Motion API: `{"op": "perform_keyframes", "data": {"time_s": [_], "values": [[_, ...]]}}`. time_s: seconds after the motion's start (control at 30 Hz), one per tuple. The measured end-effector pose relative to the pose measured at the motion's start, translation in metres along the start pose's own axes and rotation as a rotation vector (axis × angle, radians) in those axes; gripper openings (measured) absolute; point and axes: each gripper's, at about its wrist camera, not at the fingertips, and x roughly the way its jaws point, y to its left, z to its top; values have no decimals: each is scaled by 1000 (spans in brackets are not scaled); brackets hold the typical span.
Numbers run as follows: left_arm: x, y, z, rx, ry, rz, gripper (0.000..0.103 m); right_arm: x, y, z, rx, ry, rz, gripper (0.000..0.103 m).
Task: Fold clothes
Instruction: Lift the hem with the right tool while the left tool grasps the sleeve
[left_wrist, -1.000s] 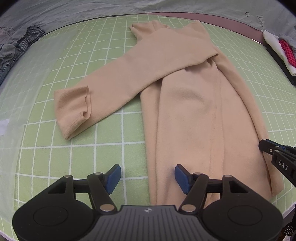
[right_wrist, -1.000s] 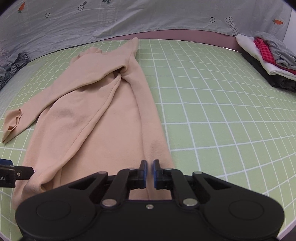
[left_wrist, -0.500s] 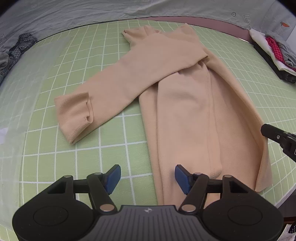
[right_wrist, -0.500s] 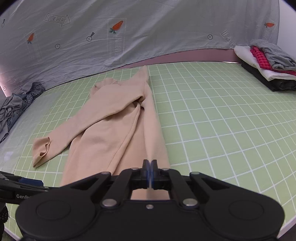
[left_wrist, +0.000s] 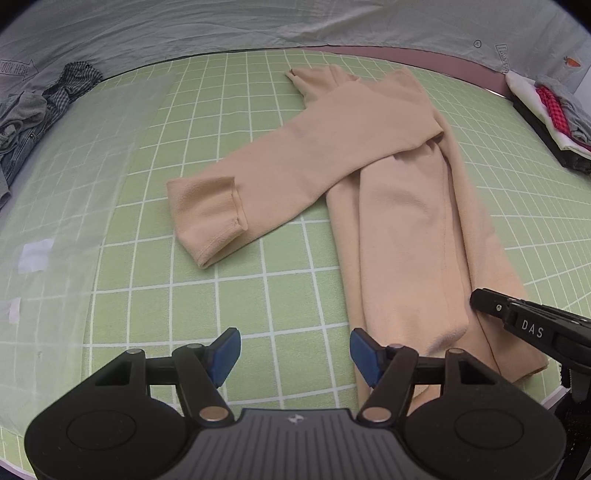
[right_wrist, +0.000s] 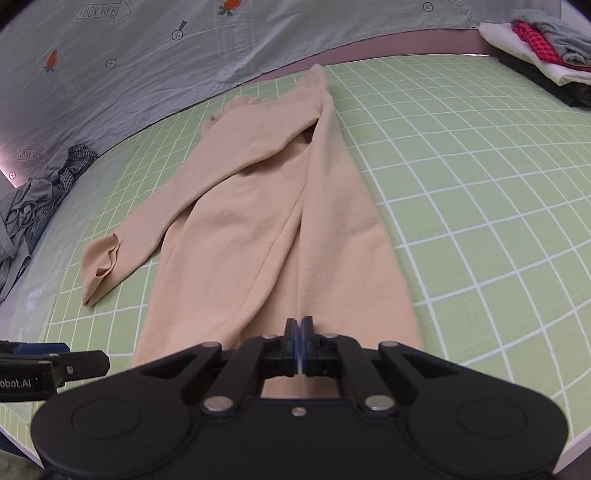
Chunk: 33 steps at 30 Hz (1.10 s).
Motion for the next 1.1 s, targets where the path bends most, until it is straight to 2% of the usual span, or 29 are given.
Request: {"op": "perform_keyframes", "data": {"time_s": [0.17, 0.23, 0.3, 0.53, 0.9, 1.0, 1.1], "values": [[-3, 11, 5, -45, -16, 12, 68, -6, 2, 4, 6, 3, 19, 20], [-3, 12, 9, -63, -28, 18, 71, -12, 4, 7, -7, -19, 18, 30], [-3, 14, 13, -82, -42, 21, 72, -21, 4, 13, -23, -57, 12, 35], [3, 30, 32, -175, -65, 66, 72, -27, 0, 44, -96, -136, -29, 35], [25, 88, 70, -346, -62, 169, 73, 15, 2, 100, -105, -165, -17, 35], [36, 100, 82, -359, -59, 173, 73, 31, 9, 119, -130, -167, -4, 29], [48, 108, 93, -363, -53, 161, 73, 48, 16, 136, -164, -166, 2, 28]]}}
